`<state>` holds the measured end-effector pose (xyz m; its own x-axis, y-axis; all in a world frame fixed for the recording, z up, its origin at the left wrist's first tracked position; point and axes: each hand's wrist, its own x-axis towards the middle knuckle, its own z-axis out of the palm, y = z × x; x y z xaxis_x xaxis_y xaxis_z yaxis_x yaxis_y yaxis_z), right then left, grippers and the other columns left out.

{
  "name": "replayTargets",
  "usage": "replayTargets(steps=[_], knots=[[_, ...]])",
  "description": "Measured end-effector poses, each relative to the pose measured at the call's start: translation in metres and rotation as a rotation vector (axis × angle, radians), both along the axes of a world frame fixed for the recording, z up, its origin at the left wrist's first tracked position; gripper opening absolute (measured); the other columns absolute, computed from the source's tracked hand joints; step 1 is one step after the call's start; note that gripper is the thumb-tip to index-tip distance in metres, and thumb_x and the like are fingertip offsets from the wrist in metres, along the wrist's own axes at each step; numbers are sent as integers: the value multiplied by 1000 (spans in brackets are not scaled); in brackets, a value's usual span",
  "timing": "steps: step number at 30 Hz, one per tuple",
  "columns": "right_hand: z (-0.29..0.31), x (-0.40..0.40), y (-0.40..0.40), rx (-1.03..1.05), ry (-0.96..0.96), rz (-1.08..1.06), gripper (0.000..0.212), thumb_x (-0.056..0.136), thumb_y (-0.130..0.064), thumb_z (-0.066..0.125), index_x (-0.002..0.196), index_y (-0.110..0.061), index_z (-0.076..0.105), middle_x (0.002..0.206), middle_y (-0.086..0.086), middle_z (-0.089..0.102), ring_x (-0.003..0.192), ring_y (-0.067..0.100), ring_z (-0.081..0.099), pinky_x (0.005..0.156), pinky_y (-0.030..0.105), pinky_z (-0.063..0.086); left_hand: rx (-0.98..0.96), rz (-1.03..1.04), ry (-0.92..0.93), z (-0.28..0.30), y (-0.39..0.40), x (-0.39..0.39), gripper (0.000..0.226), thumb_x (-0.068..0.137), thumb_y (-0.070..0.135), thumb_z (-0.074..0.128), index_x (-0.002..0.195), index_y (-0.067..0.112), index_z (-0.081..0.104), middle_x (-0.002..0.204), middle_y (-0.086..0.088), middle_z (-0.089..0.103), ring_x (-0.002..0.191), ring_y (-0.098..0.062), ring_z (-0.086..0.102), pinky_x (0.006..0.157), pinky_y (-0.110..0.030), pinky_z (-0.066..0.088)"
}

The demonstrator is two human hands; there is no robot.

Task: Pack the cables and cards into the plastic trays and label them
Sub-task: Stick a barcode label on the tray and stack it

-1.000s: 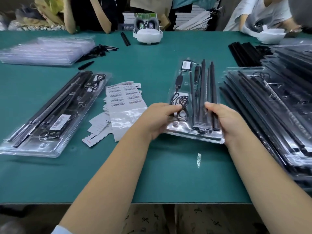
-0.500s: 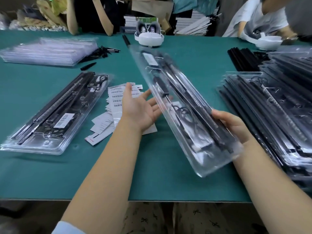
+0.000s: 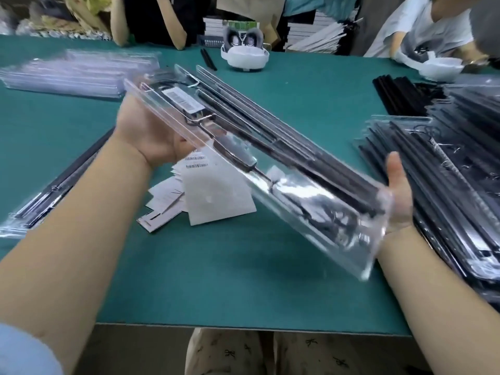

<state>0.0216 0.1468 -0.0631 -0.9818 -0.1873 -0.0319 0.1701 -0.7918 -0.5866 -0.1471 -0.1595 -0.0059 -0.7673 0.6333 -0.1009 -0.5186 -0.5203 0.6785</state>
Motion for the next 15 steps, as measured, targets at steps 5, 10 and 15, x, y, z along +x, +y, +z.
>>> replayTargets(steps=[5, 10, 15], knots=[[-10, -8, 7, -149, 99, -282, 71, 82, -55, 49, 122, 2, 59, 132, 23, 54, 131, 35, 43, 111, 53, 30, 182, -24, -77, -8, -24, 18, 85, 94, 67, 14, 141, -1, 34, 132, -39, 44, 114, -63, 44, 85, -71, 43], [-6, -10, 9, -157, 162, -433, 66, 65, -25, 71, 121, 6, 58, 112, 18, 66, 94, 30, 68, 85, 37, 55, 232, -10, 8, -23, -38, 72, 85, 93, 66, 29, 136, -7, 34, 135, -44, 35, 123, -67, 30, 94, -76, 28], [-11, -14, 10, -88, 175, -536, 47, 71, -17, 62, 116, 0, 60, 102, 15, 69, 97, 29, 67, 88, 47, 53, -128, -117, 68, -40, -58, 99, 72, 68, 51, 78, 128, 14, 60, 135, -23, 52, 116, -43, 56, 83, -58, 51]])
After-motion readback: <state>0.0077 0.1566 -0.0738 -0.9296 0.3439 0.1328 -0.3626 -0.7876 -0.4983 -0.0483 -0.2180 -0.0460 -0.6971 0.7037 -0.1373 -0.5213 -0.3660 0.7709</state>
